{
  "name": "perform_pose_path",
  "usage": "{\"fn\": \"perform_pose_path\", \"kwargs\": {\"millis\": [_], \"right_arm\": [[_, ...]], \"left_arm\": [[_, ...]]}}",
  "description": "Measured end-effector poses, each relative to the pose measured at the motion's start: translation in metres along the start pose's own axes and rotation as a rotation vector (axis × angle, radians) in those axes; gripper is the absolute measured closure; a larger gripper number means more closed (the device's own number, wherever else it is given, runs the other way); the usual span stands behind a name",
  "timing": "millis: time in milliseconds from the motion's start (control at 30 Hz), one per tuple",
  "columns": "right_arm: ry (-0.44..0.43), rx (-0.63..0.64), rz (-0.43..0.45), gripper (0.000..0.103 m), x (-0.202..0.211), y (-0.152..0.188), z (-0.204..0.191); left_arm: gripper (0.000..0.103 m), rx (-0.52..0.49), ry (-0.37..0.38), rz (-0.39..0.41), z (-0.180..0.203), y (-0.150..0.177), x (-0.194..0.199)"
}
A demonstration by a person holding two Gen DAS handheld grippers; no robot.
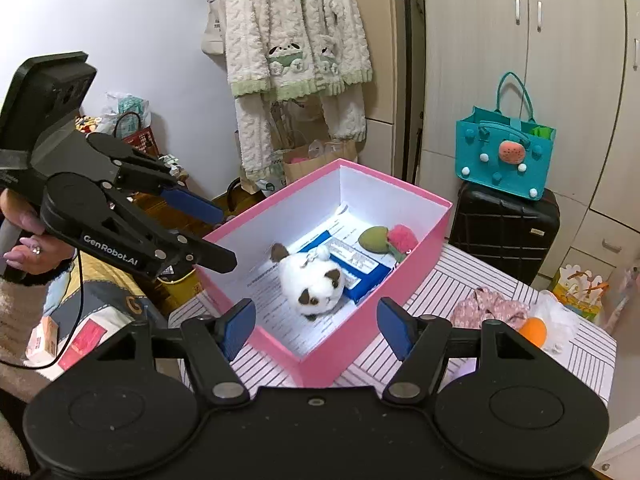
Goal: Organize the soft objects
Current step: 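Withdraw both grippers from the box toward the tissue pack and orange ball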
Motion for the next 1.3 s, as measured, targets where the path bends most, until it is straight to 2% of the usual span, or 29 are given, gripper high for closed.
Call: {"fn": "perform_pose_path", "kwargs": {"millis": [367,533,867,1100,1300], "right_arm": [[0.008,0.016,0.026,0.031,0.027,0.039,-0.011],[0.006,-0.019,0.031,0.031,0.029,0.064,-0.003],[0.03,-0.087,0.007,0.03,0.028,0.107,0.03],[0.07,-0.115,0.02,0.029,0.017,0.136,0.055],[0.101,-0.128,0.039,0.028,0.0,0.156,0.083]], "left_arm": [[0.043,0.0,0.055,-0.011,0.032,0.027,0.004],[0.043,0.048,0.079,0.031,0.041,0.036,-0.002],[0.044,0.056,0.076,0.138,0.072,0.045,-0.02],[0.044,0.058,0.136,0.15,0.1,0.047,-0.05],[0.044,0.023,0.126,0.18,0.125,0.041,-0.079]]}}
Point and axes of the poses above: each gripper's, at about its wrist camera, not at the fingertips, and x roughly against the way its jaws point, z to its right, y to its underside, the point moved 3 cm from there along -x, roughly the way its jaws point, and after that the axes turned 1 degree about z, right-handed, at the moved point
